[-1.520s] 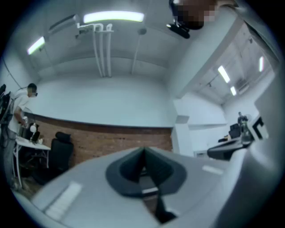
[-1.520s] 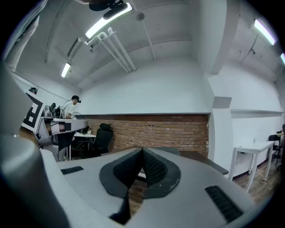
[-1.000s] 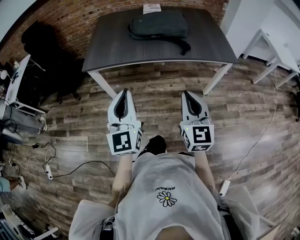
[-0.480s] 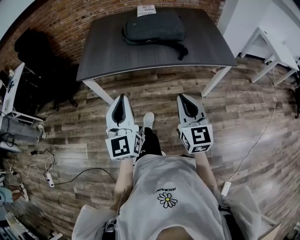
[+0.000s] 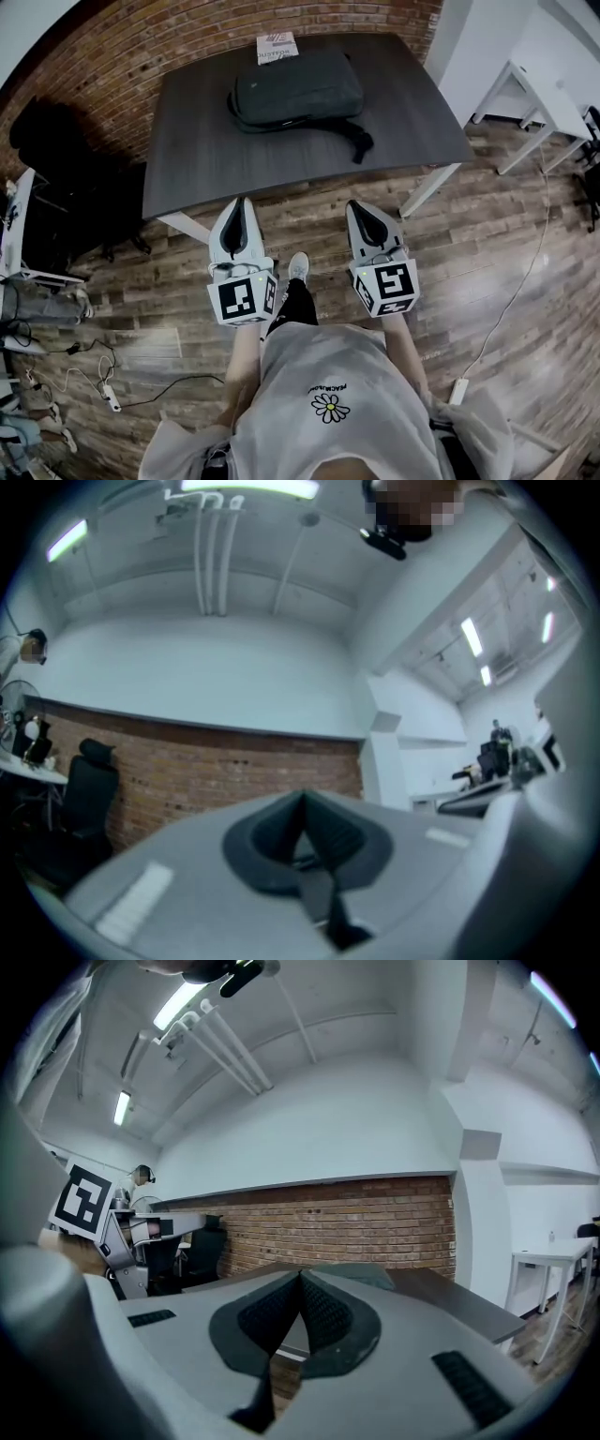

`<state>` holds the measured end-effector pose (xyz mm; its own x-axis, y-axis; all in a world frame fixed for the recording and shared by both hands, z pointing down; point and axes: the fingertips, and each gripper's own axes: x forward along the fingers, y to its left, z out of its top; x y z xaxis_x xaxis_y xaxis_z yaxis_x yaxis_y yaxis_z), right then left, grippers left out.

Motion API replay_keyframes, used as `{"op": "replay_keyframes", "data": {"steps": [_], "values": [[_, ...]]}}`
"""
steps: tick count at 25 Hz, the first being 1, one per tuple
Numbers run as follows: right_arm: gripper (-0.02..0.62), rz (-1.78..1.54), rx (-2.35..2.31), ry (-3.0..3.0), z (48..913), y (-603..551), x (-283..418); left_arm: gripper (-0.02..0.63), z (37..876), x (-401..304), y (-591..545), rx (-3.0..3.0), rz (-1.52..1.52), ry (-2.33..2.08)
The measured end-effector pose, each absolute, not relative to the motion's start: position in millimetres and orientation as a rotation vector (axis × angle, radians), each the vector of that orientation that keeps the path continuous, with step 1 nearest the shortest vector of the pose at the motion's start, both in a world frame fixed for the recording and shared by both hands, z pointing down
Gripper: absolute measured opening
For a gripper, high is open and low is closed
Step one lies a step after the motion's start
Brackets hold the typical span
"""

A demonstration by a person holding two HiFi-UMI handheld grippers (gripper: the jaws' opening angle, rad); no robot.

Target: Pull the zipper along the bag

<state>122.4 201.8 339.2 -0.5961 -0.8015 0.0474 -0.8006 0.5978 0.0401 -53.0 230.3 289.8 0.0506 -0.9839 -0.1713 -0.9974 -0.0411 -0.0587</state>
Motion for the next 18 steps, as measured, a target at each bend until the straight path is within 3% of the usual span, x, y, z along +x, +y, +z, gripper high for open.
{"op": "replay_keyframes", "data": {"steps": [18], "values": [[0.002,0.013,1.509,-2.631,329,-40,21,0.0,293,-158,-16,-2.275,0.116,1.966]]}}
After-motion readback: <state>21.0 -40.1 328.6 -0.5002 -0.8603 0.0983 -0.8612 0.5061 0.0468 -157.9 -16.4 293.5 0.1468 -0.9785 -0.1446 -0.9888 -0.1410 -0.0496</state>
